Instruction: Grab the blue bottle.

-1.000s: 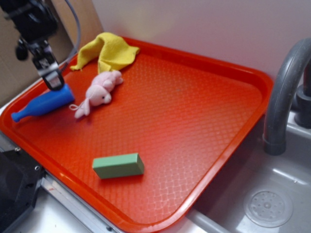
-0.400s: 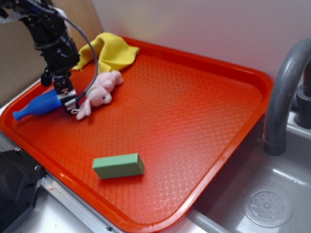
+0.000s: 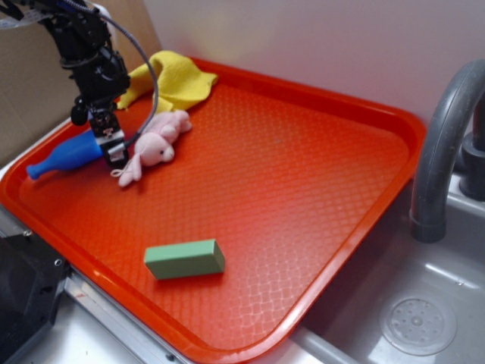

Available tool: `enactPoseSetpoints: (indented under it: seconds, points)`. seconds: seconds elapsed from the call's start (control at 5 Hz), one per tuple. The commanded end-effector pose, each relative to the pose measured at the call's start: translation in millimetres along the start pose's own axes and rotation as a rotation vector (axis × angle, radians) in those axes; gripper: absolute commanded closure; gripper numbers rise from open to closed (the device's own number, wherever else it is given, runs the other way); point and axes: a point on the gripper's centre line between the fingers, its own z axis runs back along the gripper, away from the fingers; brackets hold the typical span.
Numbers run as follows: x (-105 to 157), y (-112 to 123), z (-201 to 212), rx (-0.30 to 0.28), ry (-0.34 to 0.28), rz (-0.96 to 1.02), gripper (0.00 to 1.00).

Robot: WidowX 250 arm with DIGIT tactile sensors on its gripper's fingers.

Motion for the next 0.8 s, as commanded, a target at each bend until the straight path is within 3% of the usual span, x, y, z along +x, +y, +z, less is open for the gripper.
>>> enactPoseSetpoints:
  seconds: [0.0, 0.2, 0.6]
  points:
    - [31, -57, 111, 0.123, -0.065, 0.305, 1.00]
    - [38, -82, 153, 0.083, -0.087, 0.373, 1.00]
    - [43, -125, 164, 0.085, -0.140, 0.418, 1.00]
